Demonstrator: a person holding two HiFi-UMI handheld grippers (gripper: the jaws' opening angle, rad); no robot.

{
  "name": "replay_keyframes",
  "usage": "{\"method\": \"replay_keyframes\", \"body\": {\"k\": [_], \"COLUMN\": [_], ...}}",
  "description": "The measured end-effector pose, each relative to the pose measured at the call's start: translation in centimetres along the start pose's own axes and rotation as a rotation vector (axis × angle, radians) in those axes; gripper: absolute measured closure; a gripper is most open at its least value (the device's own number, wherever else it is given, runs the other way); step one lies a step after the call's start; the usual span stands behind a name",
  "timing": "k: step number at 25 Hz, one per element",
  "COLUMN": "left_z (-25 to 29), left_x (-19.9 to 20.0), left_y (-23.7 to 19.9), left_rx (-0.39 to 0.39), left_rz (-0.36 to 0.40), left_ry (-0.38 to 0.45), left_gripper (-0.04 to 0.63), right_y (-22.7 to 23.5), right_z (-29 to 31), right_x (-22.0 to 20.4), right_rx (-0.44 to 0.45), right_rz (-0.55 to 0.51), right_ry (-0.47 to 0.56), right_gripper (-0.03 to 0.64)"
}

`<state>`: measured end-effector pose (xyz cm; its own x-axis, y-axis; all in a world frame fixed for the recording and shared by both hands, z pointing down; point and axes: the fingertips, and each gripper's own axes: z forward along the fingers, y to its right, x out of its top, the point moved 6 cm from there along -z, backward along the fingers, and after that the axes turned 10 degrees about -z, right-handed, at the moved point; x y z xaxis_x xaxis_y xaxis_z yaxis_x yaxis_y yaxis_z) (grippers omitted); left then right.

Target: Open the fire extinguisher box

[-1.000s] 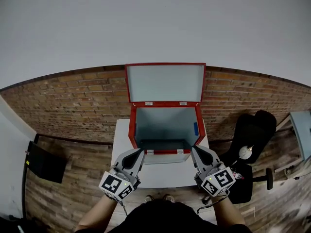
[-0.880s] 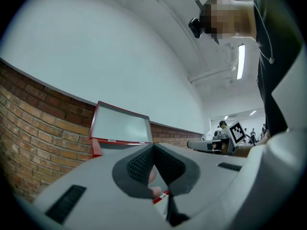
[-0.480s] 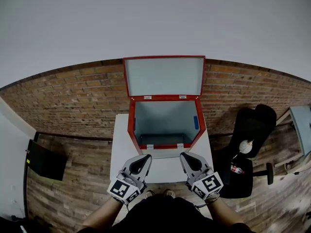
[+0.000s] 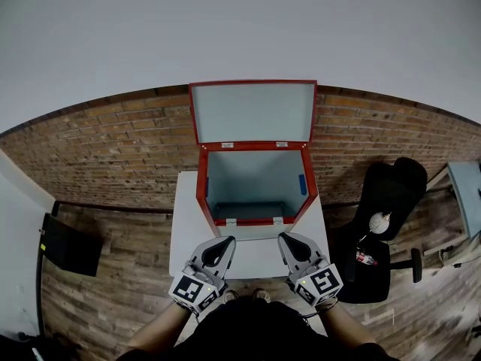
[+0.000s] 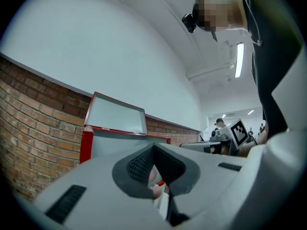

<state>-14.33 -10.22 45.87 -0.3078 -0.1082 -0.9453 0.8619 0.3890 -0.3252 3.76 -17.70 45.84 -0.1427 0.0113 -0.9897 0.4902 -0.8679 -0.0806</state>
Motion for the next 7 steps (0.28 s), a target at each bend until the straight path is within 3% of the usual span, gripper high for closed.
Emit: {"method": "replay_keyframes", "body": {"k": [7], "left_z": [0.02], "left_x": [-0.3], "left_y": [0.0], "left_rx": [0.02], "left_rz": [-0.009], "left_ry": [-0.014], "left_gripper": [0.548], "right_y": [0.06], "right_z": [-0.16], "right_x": [-0.98], "right_rx": [-0.003], "right_rz": [-0.01], "right_ry": [-0.002], "right_gripper": [0.598]}}
